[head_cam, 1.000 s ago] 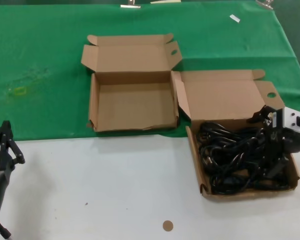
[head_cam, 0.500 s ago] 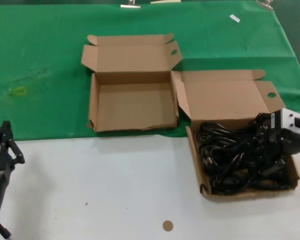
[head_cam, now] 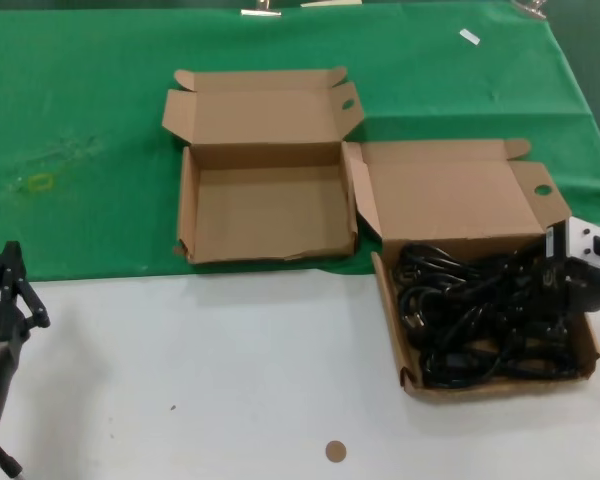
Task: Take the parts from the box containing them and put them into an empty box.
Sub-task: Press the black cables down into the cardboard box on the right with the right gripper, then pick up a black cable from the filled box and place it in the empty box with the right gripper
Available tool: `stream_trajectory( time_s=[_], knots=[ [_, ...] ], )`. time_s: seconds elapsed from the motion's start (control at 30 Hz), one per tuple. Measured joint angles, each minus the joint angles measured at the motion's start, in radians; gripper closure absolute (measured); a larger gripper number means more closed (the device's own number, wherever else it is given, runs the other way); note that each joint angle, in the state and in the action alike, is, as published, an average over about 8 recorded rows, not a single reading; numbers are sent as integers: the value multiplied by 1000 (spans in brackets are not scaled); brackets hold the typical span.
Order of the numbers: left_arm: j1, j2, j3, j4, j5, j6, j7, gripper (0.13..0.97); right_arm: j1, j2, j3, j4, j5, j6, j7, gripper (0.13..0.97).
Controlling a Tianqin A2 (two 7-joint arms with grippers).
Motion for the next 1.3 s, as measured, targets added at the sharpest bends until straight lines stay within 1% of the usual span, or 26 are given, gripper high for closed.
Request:
stream_trajectory(
  time_s=[0.07,0.1,0.37,0.5,0.77,0.9,1.1,1.3],
  knots=[
    [0,0,0,0,0,0,0,953,-5,0,7,4,-4,-5,2,649],
    [0,0,0,0,0,0,0,953,-7,1,10,6,-6,-7,4,649],
    [0,0,0,0,0,0,0,953,-23,10,34,28,-17,-27,16,812],
    [0,0,0,0,0,0,0,953,-28,20,45,49,-22,-39,30,812],
    [0,0,0,0,0,0,0,953,-21,42,72,101,-25,-64,74,863],
    [0,0,0,0,0,0,-1,953,-1,39,85,110,-27,-69,89,865],
    [0,0,0,0,0,0,-1,953,49,3,87,98,-47,-67,103,870],
    [0,0,0,0,0,0,0,953,121,-72,63,55,-85,-61,108,871]
  ],
)
